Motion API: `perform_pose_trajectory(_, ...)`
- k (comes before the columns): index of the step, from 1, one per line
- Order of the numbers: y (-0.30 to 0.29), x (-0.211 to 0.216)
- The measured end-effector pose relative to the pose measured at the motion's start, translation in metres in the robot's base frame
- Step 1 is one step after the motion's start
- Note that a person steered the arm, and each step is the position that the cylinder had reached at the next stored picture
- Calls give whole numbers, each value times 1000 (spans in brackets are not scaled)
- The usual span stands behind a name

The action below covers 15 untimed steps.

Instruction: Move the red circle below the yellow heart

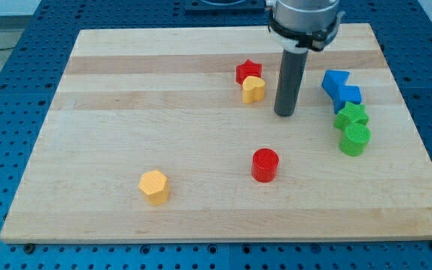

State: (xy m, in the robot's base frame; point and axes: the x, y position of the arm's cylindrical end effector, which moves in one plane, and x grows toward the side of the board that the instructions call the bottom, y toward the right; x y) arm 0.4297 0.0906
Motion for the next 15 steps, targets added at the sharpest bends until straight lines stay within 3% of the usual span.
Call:
perform_pose_trajectory(2,-76,64)
perform_pose_trajectory(4,-66,148)
perform_pose_trajectory(5,-46,150)
perform_pose_trajectory(7,-46,107)
perform_pose_trajectory(9,-1,88)
perform_pose_trajectory(12,-25,26)
perform_pose_trajectory(13,-32,51)
perform_pose_trajectory(15,-63,44)
